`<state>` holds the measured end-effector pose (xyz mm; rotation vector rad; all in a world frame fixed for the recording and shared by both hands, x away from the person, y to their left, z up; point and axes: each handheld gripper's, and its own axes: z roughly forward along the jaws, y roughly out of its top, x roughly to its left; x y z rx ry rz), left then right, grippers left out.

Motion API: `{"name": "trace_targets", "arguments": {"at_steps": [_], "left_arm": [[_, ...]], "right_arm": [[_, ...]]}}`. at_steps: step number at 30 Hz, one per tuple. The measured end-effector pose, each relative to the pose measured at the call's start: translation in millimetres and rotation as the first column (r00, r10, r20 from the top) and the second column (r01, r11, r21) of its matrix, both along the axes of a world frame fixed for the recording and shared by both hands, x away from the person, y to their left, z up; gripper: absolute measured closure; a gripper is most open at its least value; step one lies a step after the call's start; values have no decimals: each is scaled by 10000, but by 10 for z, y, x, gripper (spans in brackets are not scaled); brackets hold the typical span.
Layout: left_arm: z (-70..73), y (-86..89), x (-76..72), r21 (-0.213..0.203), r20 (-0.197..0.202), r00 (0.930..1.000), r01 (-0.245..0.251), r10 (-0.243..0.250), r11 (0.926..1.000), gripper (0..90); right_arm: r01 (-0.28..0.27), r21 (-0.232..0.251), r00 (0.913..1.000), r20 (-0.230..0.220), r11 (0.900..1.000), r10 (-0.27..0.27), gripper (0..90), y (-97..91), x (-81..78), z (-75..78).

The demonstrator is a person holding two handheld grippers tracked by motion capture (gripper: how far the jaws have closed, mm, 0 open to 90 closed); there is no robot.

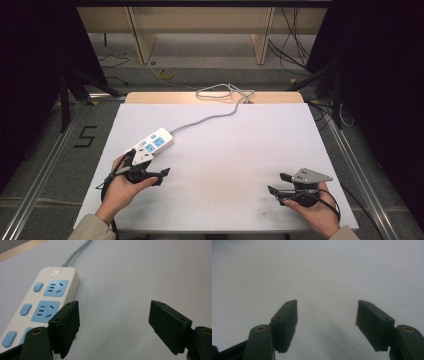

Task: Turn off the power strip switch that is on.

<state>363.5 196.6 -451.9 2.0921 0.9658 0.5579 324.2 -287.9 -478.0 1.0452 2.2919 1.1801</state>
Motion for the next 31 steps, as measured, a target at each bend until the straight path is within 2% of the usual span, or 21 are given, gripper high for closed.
{"name": "trace_targets", "arguments": {"at_steps": [9,17,28,31], "left_arm": [[-103,115,-81,-90,73,9998,-179,179,9998,235],[-217,173,-143,64,-33,9996,-297,298,9995,235],[-245,153,-156,27,-100,9993,-363,364,9993,230],[-244,86,-157,27,-294,9995,-80,81,10000,230]], "right_arm": [[16,10,10000,-35,10000,-16,345,-1,-11,1],[-22,17,10000,-18,10000,22,345,-19,-38,1],[-13,14,10000,6,10000,13,345,-23,-41,9],[-8,33,10000,22,10000,8,345,-27,-39,7]]}}
